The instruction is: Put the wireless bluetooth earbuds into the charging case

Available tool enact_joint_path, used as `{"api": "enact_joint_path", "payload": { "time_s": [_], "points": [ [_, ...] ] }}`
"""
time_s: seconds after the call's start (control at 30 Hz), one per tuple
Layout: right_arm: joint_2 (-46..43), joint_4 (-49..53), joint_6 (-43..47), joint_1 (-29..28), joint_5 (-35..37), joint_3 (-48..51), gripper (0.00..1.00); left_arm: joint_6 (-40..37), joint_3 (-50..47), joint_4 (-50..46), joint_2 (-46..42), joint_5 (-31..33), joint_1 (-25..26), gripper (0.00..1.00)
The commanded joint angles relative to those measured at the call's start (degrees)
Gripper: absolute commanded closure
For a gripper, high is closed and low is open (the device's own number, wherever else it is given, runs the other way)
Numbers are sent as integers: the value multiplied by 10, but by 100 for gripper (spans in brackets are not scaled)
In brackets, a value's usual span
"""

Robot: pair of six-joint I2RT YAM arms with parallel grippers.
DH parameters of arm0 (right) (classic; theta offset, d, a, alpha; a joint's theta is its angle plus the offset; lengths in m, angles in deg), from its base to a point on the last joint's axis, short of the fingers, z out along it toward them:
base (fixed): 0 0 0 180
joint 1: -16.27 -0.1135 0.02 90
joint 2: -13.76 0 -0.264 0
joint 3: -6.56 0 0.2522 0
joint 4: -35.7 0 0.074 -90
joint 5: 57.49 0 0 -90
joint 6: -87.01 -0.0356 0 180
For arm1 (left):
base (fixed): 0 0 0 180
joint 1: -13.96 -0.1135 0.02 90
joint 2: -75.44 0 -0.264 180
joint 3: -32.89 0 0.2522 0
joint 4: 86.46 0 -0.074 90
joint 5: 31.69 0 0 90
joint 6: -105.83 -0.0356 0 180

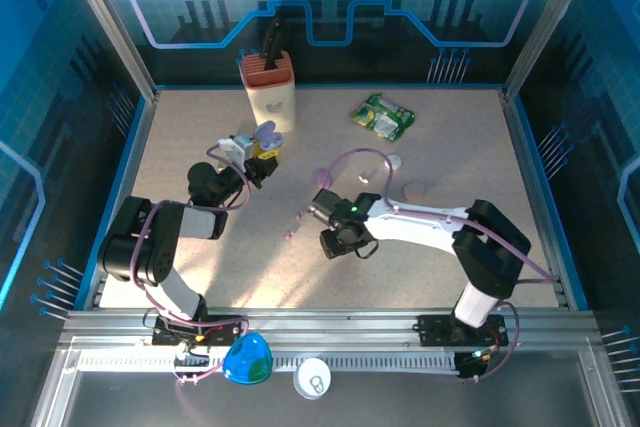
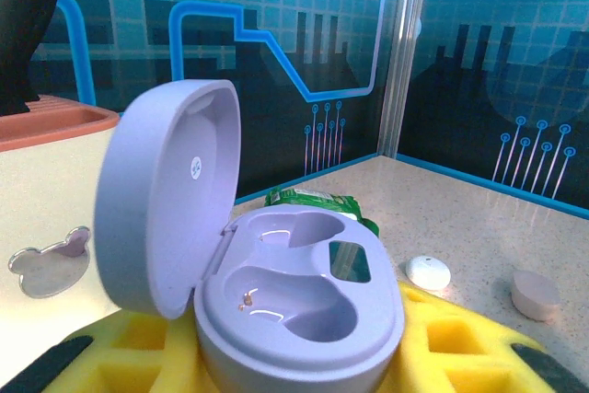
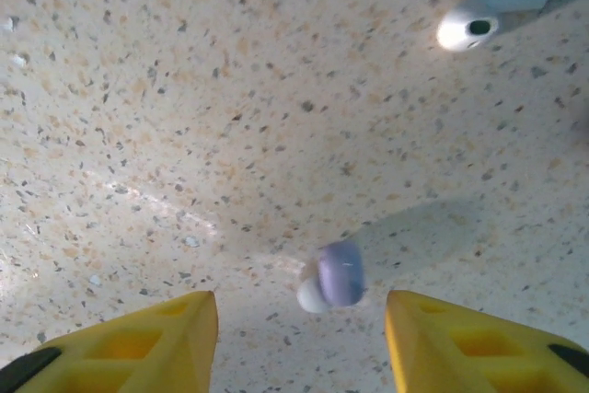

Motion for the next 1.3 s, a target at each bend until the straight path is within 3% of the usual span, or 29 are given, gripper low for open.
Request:
{"api": "enact_joint_path", "payload": {
  "time_s": [0.0,0.1,0.2,0.6,1.1,1.27],
  "points": [
    [-37,-111,15,50,-113,59,52,2,-9,16,-19,-14,-6,67],
    [-54,-193,-4,106,-218,121,57,0,-10,16,-19,-19,-6,67],
    [-57,-241,-15,139,-275,157,61,-1,-11,16,-21,-23,-5,67],
    [-35,-289,-17,168,-320,207,67,7,-7,16,-16,-32,-5,68],
    [-18,-258,11,166,-288,193,79,10,-2,16,-10,-38,-5,68],
    [-64,-223,54,159,-214,176,80,9,2,16,-6,-57,0,68]
  ]
}}
